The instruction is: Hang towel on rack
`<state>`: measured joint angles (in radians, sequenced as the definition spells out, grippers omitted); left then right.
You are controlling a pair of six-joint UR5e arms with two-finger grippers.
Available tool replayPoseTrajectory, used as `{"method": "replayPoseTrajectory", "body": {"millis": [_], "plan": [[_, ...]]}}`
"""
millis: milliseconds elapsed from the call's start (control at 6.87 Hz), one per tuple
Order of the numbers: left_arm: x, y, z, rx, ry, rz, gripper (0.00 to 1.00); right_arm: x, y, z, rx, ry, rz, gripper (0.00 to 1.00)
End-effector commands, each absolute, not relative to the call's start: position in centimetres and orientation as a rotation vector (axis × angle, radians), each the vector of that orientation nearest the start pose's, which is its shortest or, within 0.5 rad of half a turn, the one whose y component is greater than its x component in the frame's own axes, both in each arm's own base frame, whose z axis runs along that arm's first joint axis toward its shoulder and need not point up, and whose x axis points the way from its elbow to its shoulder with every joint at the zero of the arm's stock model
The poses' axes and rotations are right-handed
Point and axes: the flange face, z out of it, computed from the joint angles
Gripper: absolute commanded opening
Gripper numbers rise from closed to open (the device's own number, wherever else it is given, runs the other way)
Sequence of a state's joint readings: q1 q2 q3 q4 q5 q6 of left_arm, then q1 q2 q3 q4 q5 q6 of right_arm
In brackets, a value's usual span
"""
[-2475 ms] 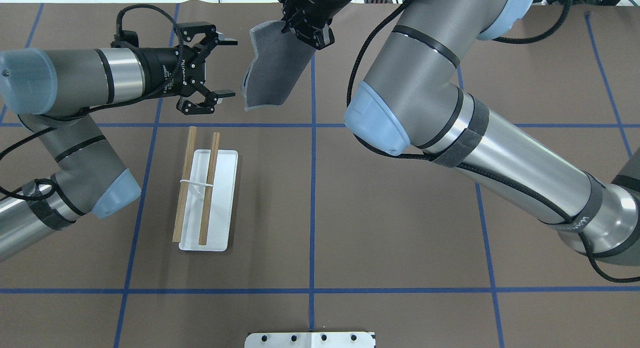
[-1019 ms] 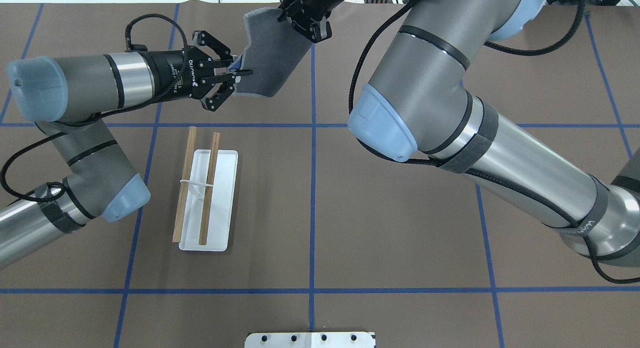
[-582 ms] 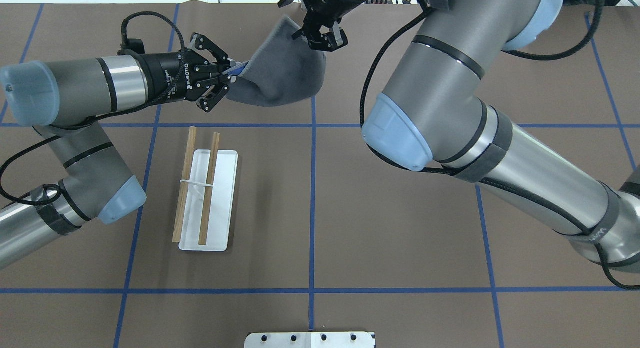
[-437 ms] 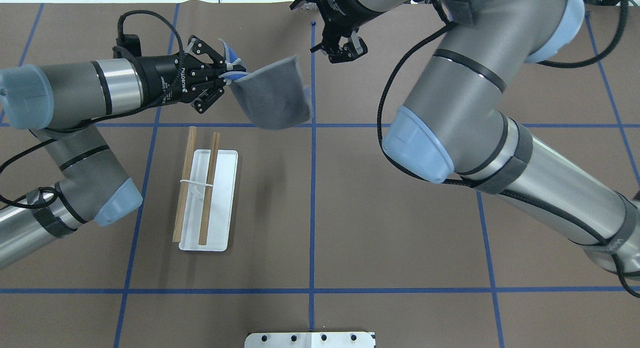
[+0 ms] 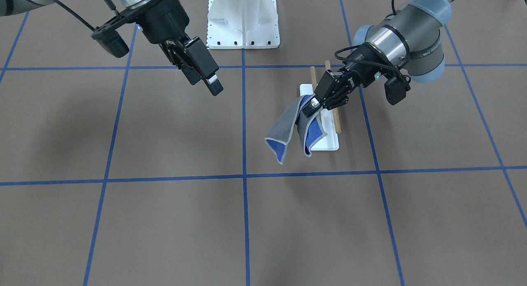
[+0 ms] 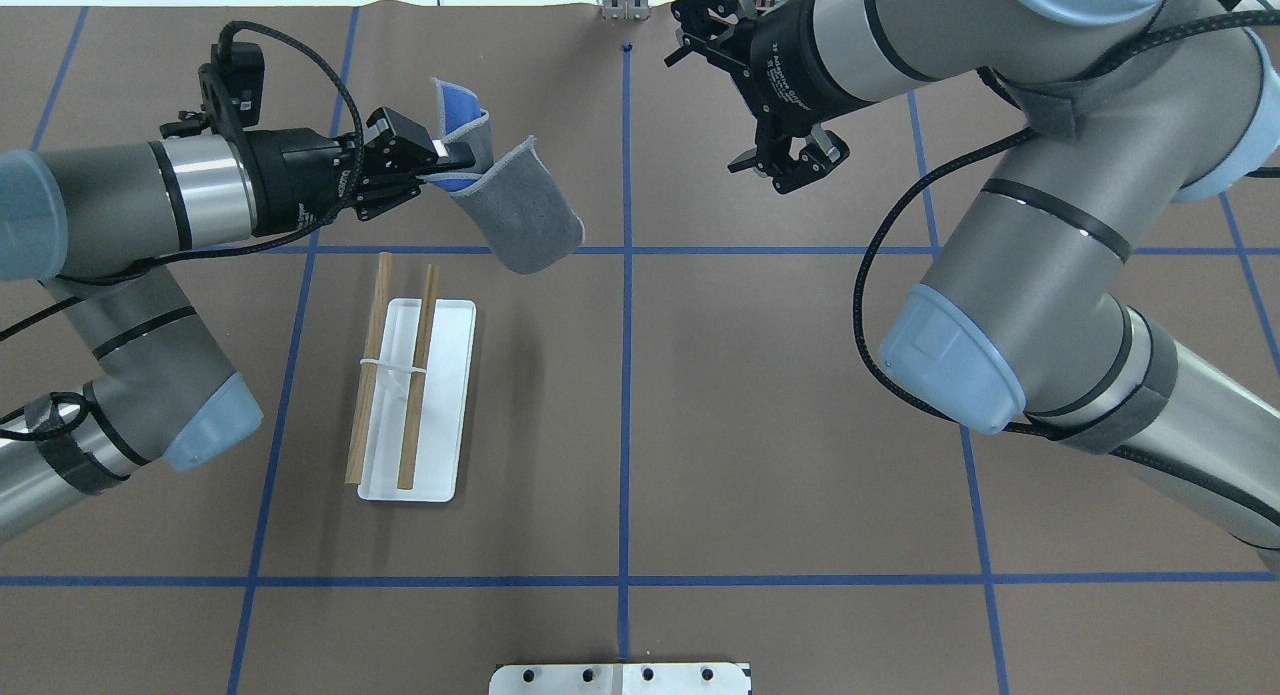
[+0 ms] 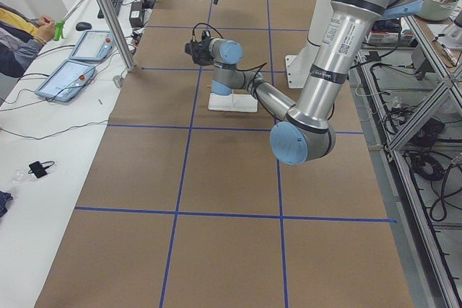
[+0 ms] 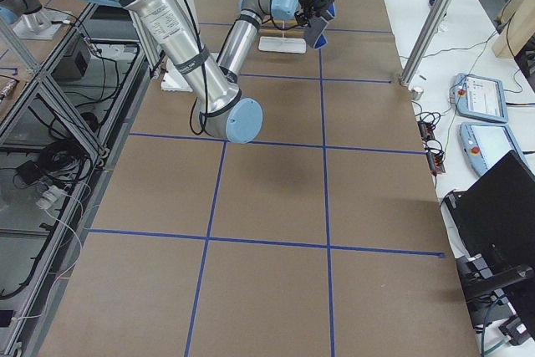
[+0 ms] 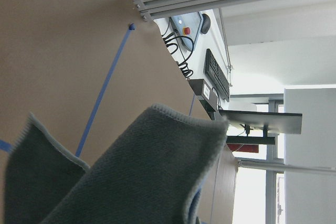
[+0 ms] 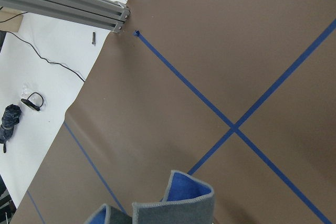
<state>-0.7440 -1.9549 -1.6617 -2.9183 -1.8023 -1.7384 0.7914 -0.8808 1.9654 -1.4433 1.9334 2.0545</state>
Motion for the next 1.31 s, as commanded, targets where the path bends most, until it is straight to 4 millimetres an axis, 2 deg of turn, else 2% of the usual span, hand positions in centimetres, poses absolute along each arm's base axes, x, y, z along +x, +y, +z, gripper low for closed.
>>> {"method": "replayPoseTrajectory", "body": {"millis": [0, 146, 437, 582, 728, 873, 1019, 1165], "plan": [[35.8, -44.7, 28.3, 0.674, 1.771, -0.136, 0.0, -33.4, -47.9, 9.7, -0.102, -1.256, 0.85, 1.0], [36.1, -44.8, 28.1, 0.789, 1.726, -0.044, 0.0, -33.2, -48.0, 9.9, -0.091, -1.253, 0.841, 1.0], [37.4, -44.1, 27.7, 0.864, 1.699, 0.044, 0.0, -33.4, -47.9, 10.0, -0.087, -1.254, 0.838, 1.0], [37.4, -43.9, 27.7, 0.881, 1.692, 0.062, 0.0, -33.4, -48.1, 10.3, -0.067, -1.245, 0.813, 1.0], [37.6, -43.4, 27.4, 0.881, 1.705, 0.075, 0.0, -33.4, -48.2, 11.0, -0.036, -1.232, 0.776, 1.0], [37.2, -42.1, 27.0, 0.935, 1.693, 0.131, 0.0, -33.1, -48.5, 11.1, -0.014, -1.231, 0.77, 1.0], [37.6, -39.9, 29.3, 0.891, 1.69, 0.151, 0.0, -33.0, -48.6, 12.2, -0.017, -1.214, 0.778, 1.0], [38.0, -38.7, 30.2, 0.845, 1.713, 0.14, 0.0, -32.9, -48.8, 12.6, -0.016, -1.207, 0.785, 1.0]]}}
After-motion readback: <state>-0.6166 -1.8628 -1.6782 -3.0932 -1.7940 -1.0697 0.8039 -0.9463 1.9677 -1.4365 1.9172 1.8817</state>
